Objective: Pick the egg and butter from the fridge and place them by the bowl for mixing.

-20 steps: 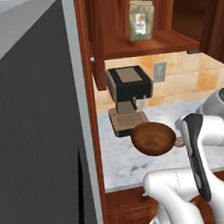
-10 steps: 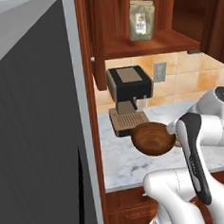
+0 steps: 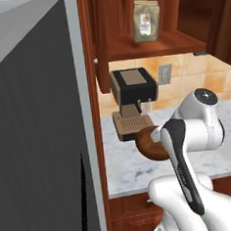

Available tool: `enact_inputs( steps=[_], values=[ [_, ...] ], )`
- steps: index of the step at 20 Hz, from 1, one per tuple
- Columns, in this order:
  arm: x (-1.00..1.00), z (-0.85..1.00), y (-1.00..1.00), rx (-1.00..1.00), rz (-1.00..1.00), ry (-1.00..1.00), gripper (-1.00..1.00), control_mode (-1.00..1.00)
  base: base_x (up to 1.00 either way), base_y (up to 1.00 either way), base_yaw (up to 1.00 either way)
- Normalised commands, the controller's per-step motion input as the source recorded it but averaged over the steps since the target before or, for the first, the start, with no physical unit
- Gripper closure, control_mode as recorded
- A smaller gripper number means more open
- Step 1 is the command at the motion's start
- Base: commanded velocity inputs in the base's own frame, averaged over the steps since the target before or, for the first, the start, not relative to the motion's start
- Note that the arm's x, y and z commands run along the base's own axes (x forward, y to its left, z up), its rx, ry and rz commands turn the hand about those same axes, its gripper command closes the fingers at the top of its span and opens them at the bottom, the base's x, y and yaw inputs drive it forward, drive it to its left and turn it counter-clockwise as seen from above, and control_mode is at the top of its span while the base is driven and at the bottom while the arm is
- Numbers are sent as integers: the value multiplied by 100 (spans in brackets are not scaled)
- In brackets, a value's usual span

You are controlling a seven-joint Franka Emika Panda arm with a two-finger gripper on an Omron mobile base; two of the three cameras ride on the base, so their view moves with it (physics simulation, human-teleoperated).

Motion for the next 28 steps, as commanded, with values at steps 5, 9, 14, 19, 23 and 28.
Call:
enact_inputs(
  steps=[5, 9, 14, 19, 23, 28],
  values=[
    [29, -3, 52, 2, 1, 0, 100, -100, 0, 0, 0],
    [52, -11, 41, 0, 3, 8, 100, -100, 0, 0, 0],
    [23, -20, 32, 0, 6, 8, 100, -100, 0, 0, 0],
    [2, -35, 18, 0, 3, 2, 100, -100, 0, 0, 0],
    [6, -40, 13, 0, 0, 0, 100, -100, 0, 0, 0],
    [18, -26, 21, 0, 8, 0, 100, -100, 0, 0, 0]
  ],
)
